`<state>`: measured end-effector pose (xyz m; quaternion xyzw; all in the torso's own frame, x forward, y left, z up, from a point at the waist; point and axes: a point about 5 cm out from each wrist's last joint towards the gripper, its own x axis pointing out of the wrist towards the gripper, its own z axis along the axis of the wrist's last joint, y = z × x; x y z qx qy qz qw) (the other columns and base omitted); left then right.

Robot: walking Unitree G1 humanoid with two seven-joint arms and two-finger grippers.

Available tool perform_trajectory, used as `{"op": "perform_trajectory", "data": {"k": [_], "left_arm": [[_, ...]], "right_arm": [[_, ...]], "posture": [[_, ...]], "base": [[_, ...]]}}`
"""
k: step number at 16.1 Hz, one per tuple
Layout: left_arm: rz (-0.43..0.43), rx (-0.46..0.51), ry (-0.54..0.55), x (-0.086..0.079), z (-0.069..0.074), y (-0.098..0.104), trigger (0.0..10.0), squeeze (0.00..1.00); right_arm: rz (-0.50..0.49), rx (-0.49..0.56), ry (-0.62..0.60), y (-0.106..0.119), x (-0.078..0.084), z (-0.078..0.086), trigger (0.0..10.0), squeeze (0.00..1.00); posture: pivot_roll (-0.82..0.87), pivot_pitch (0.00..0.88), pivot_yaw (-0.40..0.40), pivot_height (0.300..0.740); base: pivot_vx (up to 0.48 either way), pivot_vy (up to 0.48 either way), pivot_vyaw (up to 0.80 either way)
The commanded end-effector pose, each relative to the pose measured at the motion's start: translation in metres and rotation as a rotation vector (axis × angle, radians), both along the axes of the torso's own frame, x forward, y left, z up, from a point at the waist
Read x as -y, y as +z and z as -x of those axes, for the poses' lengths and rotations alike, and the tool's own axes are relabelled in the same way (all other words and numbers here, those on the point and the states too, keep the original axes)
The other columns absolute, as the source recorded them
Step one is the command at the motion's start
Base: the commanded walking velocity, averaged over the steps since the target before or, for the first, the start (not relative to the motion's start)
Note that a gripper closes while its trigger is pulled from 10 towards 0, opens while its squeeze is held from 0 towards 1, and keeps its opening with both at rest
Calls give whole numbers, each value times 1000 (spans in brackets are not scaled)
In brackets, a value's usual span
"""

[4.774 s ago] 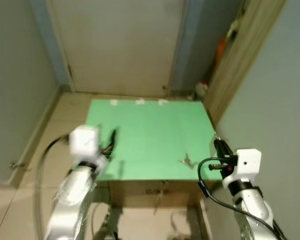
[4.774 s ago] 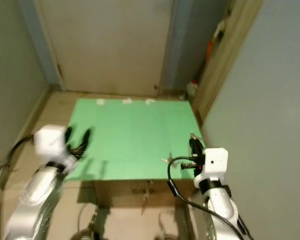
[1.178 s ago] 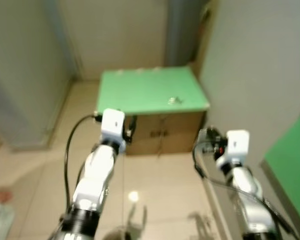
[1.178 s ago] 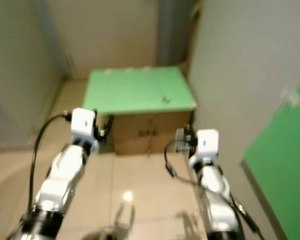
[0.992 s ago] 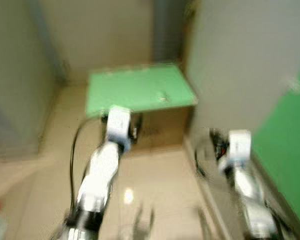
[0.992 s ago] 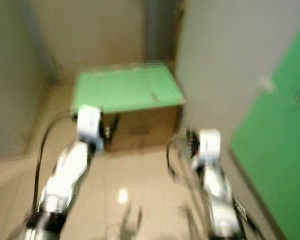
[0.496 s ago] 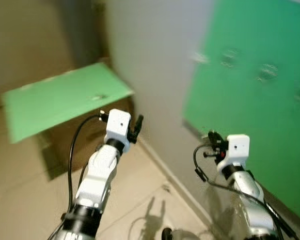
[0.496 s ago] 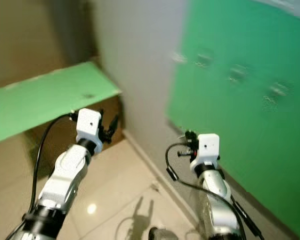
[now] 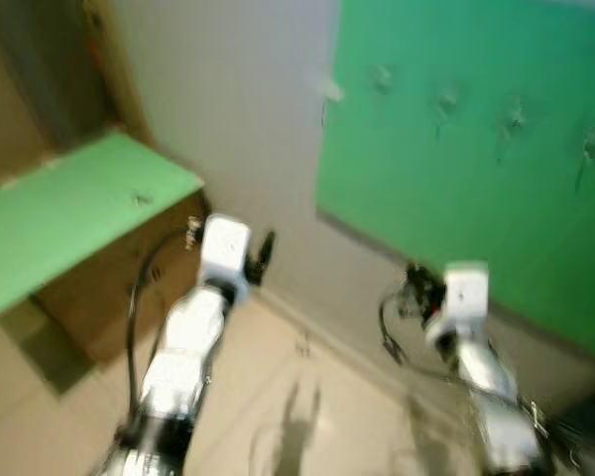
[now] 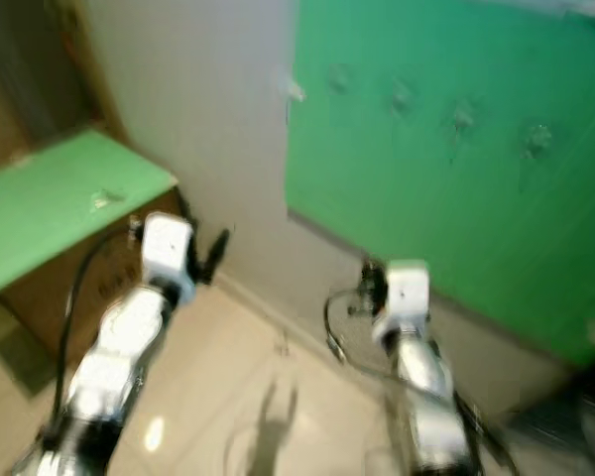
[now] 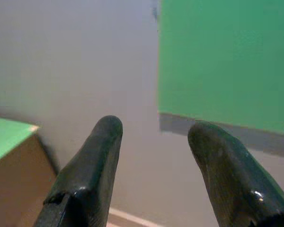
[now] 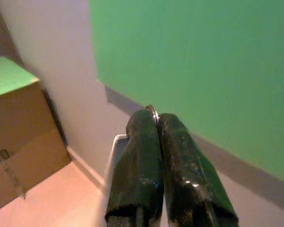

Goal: Hang keys on a hook

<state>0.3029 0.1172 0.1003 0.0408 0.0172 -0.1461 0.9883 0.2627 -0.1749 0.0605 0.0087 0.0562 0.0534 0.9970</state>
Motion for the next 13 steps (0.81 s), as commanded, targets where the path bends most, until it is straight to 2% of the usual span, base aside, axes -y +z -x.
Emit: {"op": "perform_trajectory", "data": {"k": [1,4,9,13], "left_arm": [[-9,0,-5,3,-2,1,10000,0],[-32,30,-44,5,-2,4,10000,0],[-41,55,-94,9,-2,7,10000,0],[-29,56,-116,12,-1,9,10000,0]], "right_arm": [[-10,15,-2,3,-1,-1,0,0],[27,83,-8,19,-1,-10,0,0],[13,210,-138,47,8,-26,0,0],[4,272,-94,66,-1,-31,0,0]], "posture": [[-79,0,8,740],[-79,0,7,740],[-76,0,9,740],[-78,0,14,740]], "base": [[0,0,0],[87,0,0],[437,0,0],[423,77,0]]}}
